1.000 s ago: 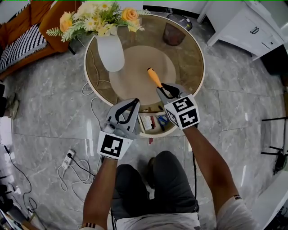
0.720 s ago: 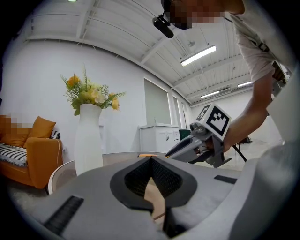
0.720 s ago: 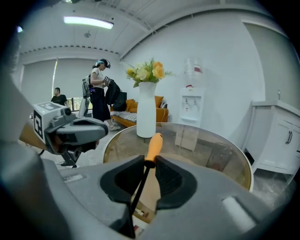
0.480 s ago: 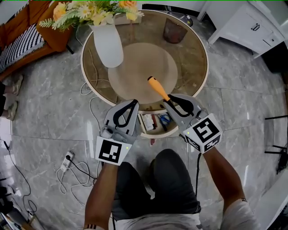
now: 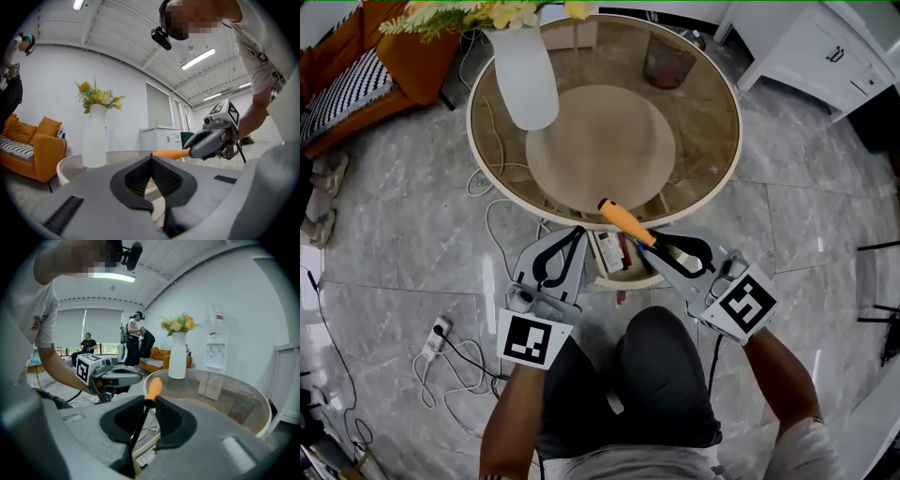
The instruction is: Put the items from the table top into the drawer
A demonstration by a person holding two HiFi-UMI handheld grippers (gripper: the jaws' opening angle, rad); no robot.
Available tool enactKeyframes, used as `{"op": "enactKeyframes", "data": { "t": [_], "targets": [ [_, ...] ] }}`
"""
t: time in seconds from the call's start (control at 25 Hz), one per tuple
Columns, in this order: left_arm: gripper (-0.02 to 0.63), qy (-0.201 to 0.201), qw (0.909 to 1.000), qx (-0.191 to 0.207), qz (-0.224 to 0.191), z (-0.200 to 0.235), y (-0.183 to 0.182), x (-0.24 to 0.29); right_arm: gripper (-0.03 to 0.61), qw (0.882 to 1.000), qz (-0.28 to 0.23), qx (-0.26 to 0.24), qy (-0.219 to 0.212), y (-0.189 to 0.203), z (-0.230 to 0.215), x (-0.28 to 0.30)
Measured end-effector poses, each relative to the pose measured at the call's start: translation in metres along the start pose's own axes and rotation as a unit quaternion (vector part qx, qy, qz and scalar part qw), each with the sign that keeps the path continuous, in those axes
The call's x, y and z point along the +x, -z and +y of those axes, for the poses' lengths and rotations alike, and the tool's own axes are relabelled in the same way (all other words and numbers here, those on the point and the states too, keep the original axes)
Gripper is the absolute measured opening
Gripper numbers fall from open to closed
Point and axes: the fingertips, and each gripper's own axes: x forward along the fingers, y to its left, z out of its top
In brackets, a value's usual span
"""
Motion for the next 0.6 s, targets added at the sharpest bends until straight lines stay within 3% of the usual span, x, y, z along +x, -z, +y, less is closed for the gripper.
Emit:
{"op": "enactKeyframes", "data": {
  "t": [0.36, 0.6],
  "targets": [
    [0.0, -0.002, 0.9998, 0.016, 0.009, -0.007, 0.034, -0.033, 0.075, 0.997, 0.005, -0.023, -0.069, 0.028, 0.045, -0.008],
    [0.0, 0.008, 0.9997, 0.021, 0.005, -0.007, 0.065, -0.032, 0.075, 0.998, 0.033, -0.028, -0.054, 0.076, 0.045, 0.002]
  ]
}}
